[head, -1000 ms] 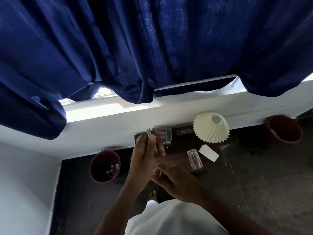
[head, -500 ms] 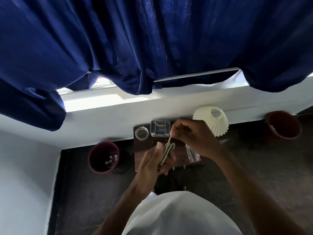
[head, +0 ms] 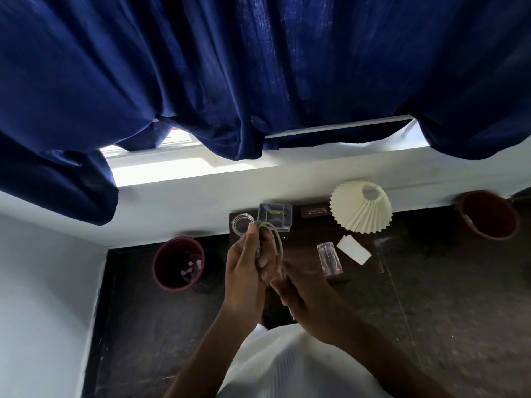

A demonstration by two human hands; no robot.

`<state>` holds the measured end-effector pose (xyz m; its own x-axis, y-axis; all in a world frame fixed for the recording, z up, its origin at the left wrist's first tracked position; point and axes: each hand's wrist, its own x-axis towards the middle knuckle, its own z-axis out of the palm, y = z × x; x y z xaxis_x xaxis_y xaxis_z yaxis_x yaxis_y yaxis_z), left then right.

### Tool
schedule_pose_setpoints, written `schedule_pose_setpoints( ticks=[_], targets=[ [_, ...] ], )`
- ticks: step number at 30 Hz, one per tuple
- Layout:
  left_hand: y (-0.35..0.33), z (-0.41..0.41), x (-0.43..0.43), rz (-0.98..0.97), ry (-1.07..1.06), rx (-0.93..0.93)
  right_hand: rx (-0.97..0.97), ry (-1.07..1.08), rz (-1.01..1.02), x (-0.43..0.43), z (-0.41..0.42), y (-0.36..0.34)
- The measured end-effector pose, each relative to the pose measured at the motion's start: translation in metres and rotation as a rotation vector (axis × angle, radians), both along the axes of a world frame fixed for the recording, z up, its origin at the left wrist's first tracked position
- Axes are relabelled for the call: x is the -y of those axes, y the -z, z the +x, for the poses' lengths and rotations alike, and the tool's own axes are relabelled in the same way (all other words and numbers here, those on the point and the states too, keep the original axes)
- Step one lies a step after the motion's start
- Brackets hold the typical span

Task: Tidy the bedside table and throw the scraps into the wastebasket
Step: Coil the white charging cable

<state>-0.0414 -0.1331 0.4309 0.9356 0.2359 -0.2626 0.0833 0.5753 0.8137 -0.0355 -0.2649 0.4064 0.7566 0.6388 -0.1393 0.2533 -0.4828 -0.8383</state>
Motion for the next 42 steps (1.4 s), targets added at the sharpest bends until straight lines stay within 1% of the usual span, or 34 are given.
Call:
schedule_pose_setpoints(
  ticks=[3, 4, 7, 10, 12, 14, 17, 18, 19, 21, 23, 27, 29, 30, 32, 35, 36, 39, 42],
  targets=[
    [0.005, -0.002, 0.006, -0.028, -0.046, -0.054, -0.017, -0.057, -0.099, -0.001, 0.005, -0.001],
    [0.007, -0.003, 0.007, -0.044, -0.065, -0.050, -0.036, -0.056, -0.104, -0.001, 0.007, -0.003],
    [0.007, 0.000, 0.005, -0.088, -0.128, -0.031, -0.008, 0.045, 0.029, -0.004, 0.004, -0.015],
    [0.007, 0.004, -0.001, -0.126, -0.148, -0.065, -0.021, 0.240, 0.201, -0.004, -0.003, -0.022],
    [0.006, 0.006, -0.002, -0.114, -0.136, -0.078, -0.014, 0.271, 0.228, -0.007, -0.005, -0.023],
    [0.006, 0.007, -0.003, -0.097, -0.140, -0.102, -0.014, 0.223, 0.204, -0.008, -0.004, -0.025],
    [0.006, 0.008, -0.007, -0.086, -0.165, -0.122, -0.198, 0.069, 0.268, -0.001, 0.005, -0.026],
    [0.006, 0.008, -0.009, -0.076, -0.164, -0.125, -0.241, -0.005, 0.270, 0.003, 0.009, -0.025],
    [0.005, 0.008, -0.011, -0.073, -0.153, -0.128, -0.244, -0.069, 0.244, 0.007, 0.012, -0.024],
    [0.003, 0.008, -0.013, -0.090, -0.100, -0.123, -0.169, -0.112, 0.177, 0.013, 0.021, -0.021],
    [0.002, 0.007, -0.012, -0.112, -0.032, -0.117, -0.068, -0.076, 0.158, 0.014, 0.030, -0.021],
    [0.000, 0.007, -0.009, -0.119, 0.024, -0.119, 0.174, -0.029, 0.218, 0.008, 0.034, -0.018],
    [-0.002, 0.008, -0.011, -0.142, 0.032, -0.123, 0.225, 0.067, 0.248, 0.005, 0.030, -0.014],
    [-0.003, 0.007, -0.013, -0.153, 0.042, -0.121, 0.204, 0.127, 0.270, 0.003, 0.028, -0.011],
    [-0.004, 0.005, -0.015, -0.153, 0.068, -0.112, 0.069, 0.225, 0.378, -0.002, 0.023, -0.008],
    [-0.005, 0.004, -0.015, -0.124, 0.102, -0.095, -0.238, 0.255, 0.699, -0.010, 0.013, -0.008],
    [-0.006, 0.005, -0.015, -0.110, 0.117, -0.082, -0.295, 0.264, 0.748, -0.011, 0.009, -0.009],
    [-0.008, 0.004, -0.017, -0.076, 0.171, 0.007, -0.372, 0.359, 0.733, -0.011, 0.007, -0.014],
    [-0.003, 0.005, -0.017, 0.011, 0.208, 0.035, -0.378, 0.459, 0.710, -0.009, 0.009, -0.014]
  ],
)
